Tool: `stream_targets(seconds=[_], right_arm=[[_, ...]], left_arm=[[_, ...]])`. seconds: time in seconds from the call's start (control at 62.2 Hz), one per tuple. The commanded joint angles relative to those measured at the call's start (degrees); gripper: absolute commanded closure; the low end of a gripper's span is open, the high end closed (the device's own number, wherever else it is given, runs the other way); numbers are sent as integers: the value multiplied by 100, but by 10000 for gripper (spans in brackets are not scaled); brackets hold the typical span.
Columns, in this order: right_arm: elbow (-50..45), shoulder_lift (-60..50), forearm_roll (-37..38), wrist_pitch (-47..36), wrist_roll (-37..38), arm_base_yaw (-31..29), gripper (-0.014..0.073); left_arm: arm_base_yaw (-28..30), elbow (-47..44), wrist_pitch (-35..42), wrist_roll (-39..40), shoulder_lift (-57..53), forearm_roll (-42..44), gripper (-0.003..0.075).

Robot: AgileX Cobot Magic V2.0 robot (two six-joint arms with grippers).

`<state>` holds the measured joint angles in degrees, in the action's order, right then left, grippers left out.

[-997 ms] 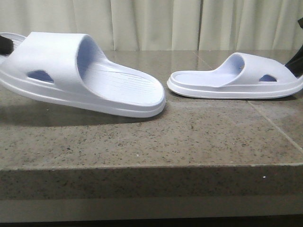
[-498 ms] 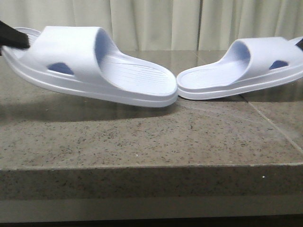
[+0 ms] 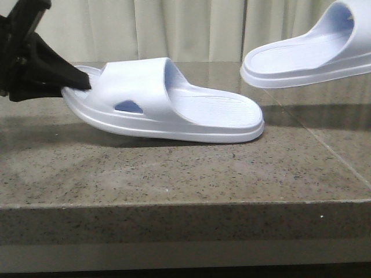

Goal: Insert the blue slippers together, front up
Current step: 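Lift the right-held slipper and stack it onto the left-held slipper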

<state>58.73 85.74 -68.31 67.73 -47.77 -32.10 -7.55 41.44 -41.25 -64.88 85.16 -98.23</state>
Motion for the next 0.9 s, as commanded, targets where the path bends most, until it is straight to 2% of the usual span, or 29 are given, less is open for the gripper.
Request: stream_targets(seconds=[0.0, 0.161, 0.466, 0.804, 0.884], right_arm=[[-12, -244, -471, 202, -64, 267, 658], [-83, -244, -471, -73, -64, 732, 658], [-450, -237, -611, -1257, 38, 1714, 658], [-659, -219, -1113, -2900, 38, 3989, 658], [-659, -180, -1113, -3206, 38, 4316, 658]], left_arm=[[-43, 244, -230, -63, 113, -329, 741], [-43, 255, -255, -63, 388, -304, 741], [-43, 255, -255, -86, 416, -296, 741], [-43, 255, -268, -86, 416, -307, 741], [-43, 255, -268, -86, 416, -307, 741]])
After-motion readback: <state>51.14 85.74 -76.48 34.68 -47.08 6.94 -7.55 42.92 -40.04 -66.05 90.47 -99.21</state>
